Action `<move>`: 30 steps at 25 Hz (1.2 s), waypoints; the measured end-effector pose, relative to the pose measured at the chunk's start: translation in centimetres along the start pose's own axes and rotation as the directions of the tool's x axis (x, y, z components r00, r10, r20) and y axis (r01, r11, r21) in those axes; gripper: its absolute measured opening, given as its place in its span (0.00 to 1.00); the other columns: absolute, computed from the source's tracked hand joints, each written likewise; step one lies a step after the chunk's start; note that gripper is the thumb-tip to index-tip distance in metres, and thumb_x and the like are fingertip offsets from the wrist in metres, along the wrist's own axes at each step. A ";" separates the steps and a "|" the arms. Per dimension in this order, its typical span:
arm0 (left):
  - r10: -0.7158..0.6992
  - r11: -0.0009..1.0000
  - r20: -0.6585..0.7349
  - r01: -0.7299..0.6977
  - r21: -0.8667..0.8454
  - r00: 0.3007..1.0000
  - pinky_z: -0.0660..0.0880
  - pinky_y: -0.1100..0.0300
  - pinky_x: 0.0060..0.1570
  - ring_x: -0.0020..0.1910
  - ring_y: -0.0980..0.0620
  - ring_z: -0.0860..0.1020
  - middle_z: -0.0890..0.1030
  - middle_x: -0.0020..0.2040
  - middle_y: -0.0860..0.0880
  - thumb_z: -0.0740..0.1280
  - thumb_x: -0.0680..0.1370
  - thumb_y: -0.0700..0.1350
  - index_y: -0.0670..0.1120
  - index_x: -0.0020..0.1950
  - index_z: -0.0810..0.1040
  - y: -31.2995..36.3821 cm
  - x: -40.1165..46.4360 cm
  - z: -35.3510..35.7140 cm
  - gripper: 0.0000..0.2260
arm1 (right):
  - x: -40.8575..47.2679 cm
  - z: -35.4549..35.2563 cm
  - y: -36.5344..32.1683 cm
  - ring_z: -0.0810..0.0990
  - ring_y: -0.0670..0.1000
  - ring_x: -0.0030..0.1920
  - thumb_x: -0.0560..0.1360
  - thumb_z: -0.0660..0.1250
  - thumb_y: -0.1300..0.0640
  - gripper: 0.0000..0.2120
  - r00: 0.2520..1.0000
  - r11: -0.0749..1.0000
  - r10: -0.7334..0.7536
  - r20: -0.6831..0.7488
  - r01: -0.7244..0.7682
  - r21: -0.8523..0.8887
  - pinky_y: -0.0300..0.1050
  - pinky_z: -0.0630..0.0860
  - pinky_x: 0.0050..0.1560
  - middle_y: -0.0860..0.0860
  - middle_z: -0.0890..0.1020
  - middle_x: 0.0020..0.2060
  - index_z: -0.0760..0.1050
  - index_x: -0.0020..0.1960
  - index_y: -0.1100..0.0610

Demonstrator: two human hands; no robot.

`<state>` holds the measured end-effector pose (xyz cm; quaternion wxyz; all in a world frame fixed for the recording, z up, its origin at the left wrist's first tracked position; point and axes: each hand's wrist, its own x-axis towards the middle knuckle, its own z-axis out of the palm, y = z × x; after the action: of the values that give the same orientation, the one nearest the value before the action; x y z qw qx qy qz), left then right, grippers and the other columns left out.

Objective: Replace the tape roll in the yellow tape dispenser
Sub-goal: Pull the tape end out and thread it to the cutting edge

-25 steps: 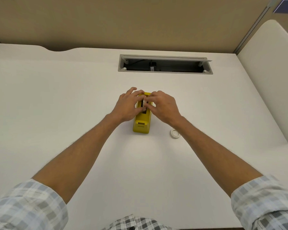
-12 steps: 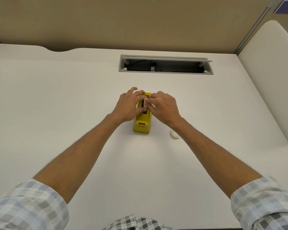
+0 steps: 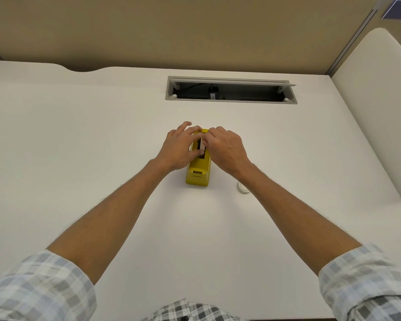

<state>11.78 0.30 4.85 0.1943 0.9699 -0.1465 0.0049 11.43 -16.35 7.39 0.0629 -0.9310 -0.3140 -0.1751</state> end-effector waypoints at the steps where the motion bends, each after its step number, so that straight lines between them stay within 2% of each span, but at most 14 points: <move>1: 0.002 1.000 -0.002 -0.002 0.004 1.000 0.60 0.42 0.70 0.76 0.46 0.59 0.69 0.74 0.52 0.67 0.77 0.55 0.52 0.69 0.73 -0.1 0.0 0.0 0.22 | 0.1 0.1 0.0 0.79 0.56 0.42 0.77 0.67 0.62 0.03 0.999 1.000 0.028 0.029 -0.028 0.007 0.45 0.68 0.35 0.55 0.83 0.42 0.79 0.50 0.60; 4: 0.013 1.000 -0.023 -0.013 -0.020 1.000 0.62 0.43 0.69 0.75 0.46 0.61 0.71 0.72 0.52 0.68 0.76 0.54 0.52 0.68 0.73 -0.2 -0.1 0.1 0.21 | 0.4 0.3 0.3 0.78 0.53 0.49 0.81 0.61 0.57 0.07 0.990 0.992 0.102 0.097 -0.108 0.067 0.45 0.71 0.40 0.52 0.81 0.48 0.77 0.55 0.57; 8: 0.024 0.997 -0.090 -0.031 -0.077 0.996 0.68 0.45 0.64 0.69 0.48 0.68 0.76 0.67 0.51 0.71 0.74 0.52 0.50 0.65 0.77 -0.2 -0.4 0.3 0.20 | 0.2 0.3 0.5 0.77 0.52 0.51 0.83 0.59 0.54 0.09 0.972 0.952 0.196 0.131 -0.221 0.210 0.44 0.71 0.41 0.51 0.81 0.50 0.77 0.55 0.56; 11: 0.016 0.994 -0.129 -0.030 -0.105 0.991 0.69 0.47 0.61 0.66 0.49 0.70 0.78 0.65 0.50 0.71 0.73 0.53 0.48 0.63 0.78 -0.2 -0.5 0.4 0.20 | 0.0 0.4 0.5 0.77 0.52 0.52 0.83 0.59 0.54 0.09 0.960 0.918 0.238 0.148 -0.272 0.289 0.47 0.75 0.45 0.51 0.81 0.51 0.77 0.55 0.57; 15: -0.002 0.994 -0.130 -0.012 -0.107 0.992 0.69 0.48 0.61 0.66 0.49 0.70 0.77 0.66 0.50 0.72 0.73 0.54 0.49 0.64 0.78 -0.3 -0.5 0.5 0.21 | -0.3 0.9 0.4 0.78 0.52 0.50 0.82 0.61 0.55 0.09 0.946 0.860 0.291 0.141 -0.323 0.394 0.48 0.75 0.48 0.53 0.82 0.50 0.77 0.55 0.58; 21: -0.011 0.993 -0.152 -0.007 -0.116 0.988 0.71 0.49 0.58 0.64 0.50 0.71 0.78 0.65 0.51 0.72 0.71 0.55 0.50 0.64 0.78 -0.3 -0.6 0.6 0.22 | -0.4 1.4 0.3 0.79 0.53 0.47 0.82 0.62 0.57 0.08 0.902 0.696 0.389 0.185 -0.420 0.582 0.48 0.77 0.48 0.54 0.83 0.47 0.77 0.53 0.60; 26: -0.015 0.994 -0.166 -0.004 -0.113 0.986 0.70 0.50 0.59 0.64 0.50 0.71 0.79 0.64 0.51 0.74 0.70 0.54 0.50 0.63 0.78 -0.2 -0.6 0.5 0.23 | -0.4 1.8 0.5 0.77 0.49 0.45 0.81 0.63 0.58 0.07 0.867 0.571 0.439 0.234 -0.470 0.673 0.41 0.73 0.45 0.49 0.80 0.43 0.78 0.51 0.60; 30: 0.012 0.991 -0.162 -0.033 -0.131 0.987 0.71 0.50 0.60 0.65 0.49 0.71 0.80 0.62 0.50 0.76 0.69 0.50 0.48 0.63 0.78 0.1 -0.7 0.3 0.24 | -0.4 1.9 1.0 0.77 0.48 0.45 0.81 0.64 0.58 0.05 0.869 0.560 0.436 0.235 -0.466 0.685 0.39 0.73 0.45 0.47 0.80 0.43 0.77 0.50 0.58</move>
<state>11.04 0.28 4.63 0.2696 0.9496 -0.1412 0.0756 12.26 -16.91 5.51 0.4603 -0.8809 -0.1097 0.0030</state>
